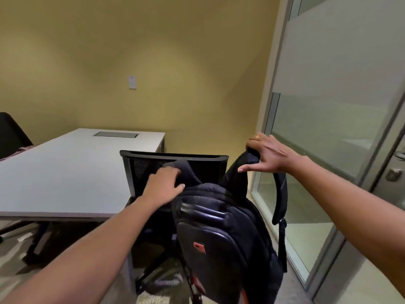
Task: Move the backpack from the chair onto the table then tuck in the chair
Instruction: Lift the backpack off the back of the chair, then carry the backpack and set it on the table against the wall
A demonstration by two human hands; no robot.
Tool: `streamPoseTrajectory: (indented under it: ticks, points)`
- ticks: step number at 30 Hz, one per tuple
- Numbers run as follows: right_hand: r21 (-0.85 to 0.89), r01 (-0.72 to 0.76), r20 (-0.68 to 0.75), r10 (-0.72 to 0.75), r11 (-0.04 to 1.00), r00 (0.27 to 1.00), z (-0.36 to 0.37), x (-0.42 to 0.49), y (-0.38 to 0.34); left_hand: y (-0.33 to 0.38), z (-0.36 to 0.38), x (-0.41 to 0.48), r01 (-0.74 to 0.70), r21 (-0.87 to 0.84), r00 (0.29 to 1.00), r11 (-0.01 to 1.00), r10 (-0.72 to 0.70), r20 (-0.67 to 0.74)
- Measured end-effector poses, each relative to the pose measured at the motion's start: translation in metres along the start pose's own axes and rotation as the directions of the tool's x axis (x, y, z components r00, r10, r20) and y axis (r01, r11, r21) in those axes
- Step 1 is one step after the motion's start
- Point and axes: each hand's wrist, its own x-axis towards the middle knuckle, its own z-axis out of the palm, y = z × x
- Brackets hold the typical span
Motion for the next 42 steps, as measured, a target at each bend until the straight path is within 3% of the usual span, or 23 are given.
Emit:
streamPoseTrajectory:
  ticks: [2, 5, 13, 18, 23, 27, 33, 36, 42]
  points:
    - [-0.004, 0.006, -0.018, -0.006, 1.0, 1.0, -0.012, -0.012, 0.01, 0.025, 0.01, -0.013, -0.251, -0.06, 0.964, 0.966, 0.255, 0.072]
    - [-0.015, 0.022, -0.048, -0.022, 1.0, 0.999, -0.028, -0.03, 0.025, 0.061, 0.024, -0.017, -0.411, -0.091, 0.888, 0.907, 0.42, 0.186]
    - [0.017, -0.174, -0.113, 0.175, 0.985, 0.978, -0.064, -0.108, 0.098, 0.156, 0.043, 0.013, -0.521, -0.24, 0.826, 0.819, 0.554, 0.1]
    - [0.024, -0.334, -0.137, 0.334, 0.942, 0.933, -0.08, -0.173, 0.15, 0.224, 0.035, 0.05, -0.642, -0.253, 0.714, 0.723, 0.685, 0.146]
    - [-0.057, -0.456, -0.089, 0.45, 0.888, 0.889, -0.087, -0.217, 0.182, 0.29, 0.027, 0.088, -0.753, -0.075, 0.64, 0.654, 0.754, 0.149]
    - [-0.217, -0.521, -0.139, 0.502, 0.825, 0.853, -0.073, -0.241, 0.195, 0.335, 0.018, 0.122, -0.805, 0.016, 0.589, 0.594, 0.794, 0.152]
    - [-0.237, -0.462, -0.104, 0.45, 0.855, 0.887, -0.017, -0.22, 0.206, 0.372, 0.021, 0.179, -0.886, 0.175, 0.452, 0.43, 0.885, 0.111]
    - [-0.15, -0.47, -0.086, 0.462, 0.87, 0.883, 0.017, -0.192, 0.224, 0.366, 0.027, 0.217, -0.873, 0.189, 0.467, 0.449, 0.882, 0.063]
    - [0.01, -0.555, -0.267, 0.537, 0.832, 0.8, 0.054, -0.109, 0.282, 0.359, 0.043, 0.302, -0.848, 0.25, 0.485, 0.467, 0.875, 0.013]
